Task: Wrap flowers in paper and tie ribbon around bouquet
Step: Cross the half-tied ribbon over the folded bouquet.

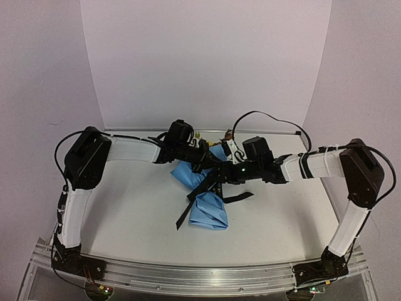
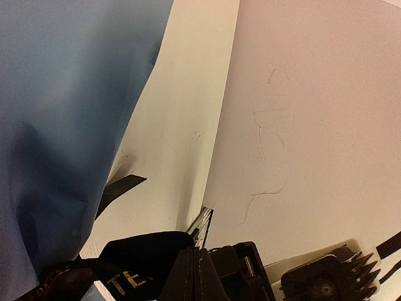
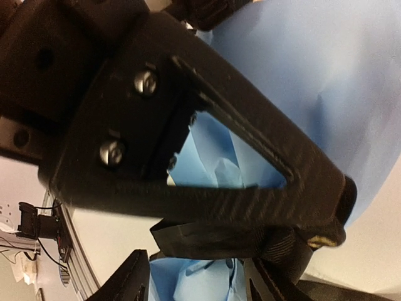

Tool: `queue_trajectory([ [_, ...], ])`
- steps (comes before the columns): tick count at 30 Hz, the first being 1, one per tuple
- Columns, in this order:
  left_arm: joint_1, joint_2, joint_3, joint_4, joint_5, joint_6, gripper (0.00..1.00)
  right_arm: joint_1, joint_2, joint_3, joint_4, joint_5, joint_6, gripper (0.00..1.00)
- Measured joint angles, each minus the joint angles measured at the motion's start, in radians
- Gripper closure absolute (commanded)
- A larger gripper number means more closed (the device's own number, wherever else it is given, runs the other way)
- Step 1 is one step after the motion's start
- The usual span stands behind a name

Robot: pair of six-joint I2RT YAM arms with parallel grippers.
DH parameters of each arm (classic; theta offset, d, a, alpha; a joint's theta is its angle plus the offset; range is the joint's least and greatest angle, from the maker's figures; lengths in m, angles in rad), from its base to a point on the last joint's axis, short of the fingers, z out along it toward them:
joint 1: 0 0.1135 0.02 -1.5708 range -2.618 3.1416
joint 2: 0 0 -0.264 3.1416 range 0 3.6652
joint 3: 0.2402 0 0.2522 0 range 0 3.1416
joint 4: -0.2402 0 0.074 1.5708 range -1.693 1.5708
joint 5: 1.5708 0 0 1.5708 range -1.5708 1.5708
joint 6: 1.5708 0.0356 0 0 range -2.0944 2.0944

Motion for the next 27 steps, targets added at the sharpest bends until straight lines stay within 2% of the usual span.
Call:
queue_trajectory([
  [13, 0.002, 0.0, 0.001, 0.001, 0.003, 0.0, 1.0, 0.0, 0.057, 0.017, 0.034, 0.022, 0.027, 0.49],
  [16, 0.002, 0.0, 0.001, 0.001, 0.004, 0.0, 1.0, 0.0, 0.072, 0.017, 0.053, 0.028, 0.037, 0.52],
  [23, 0.002, 0.0, 0.001, 0.001, 0.01, -0.001, 1.0, 0.0, 0.123, 0.036, 0.099, 0.033, 0.072, 0.7],
  [27, 0.002, 0.0, 0.001, 0.001, 0.012, 0.0, 1.0, 0.0, 0.128, 0.039, 0.12, 0.031, 0.089, 0.93],
])
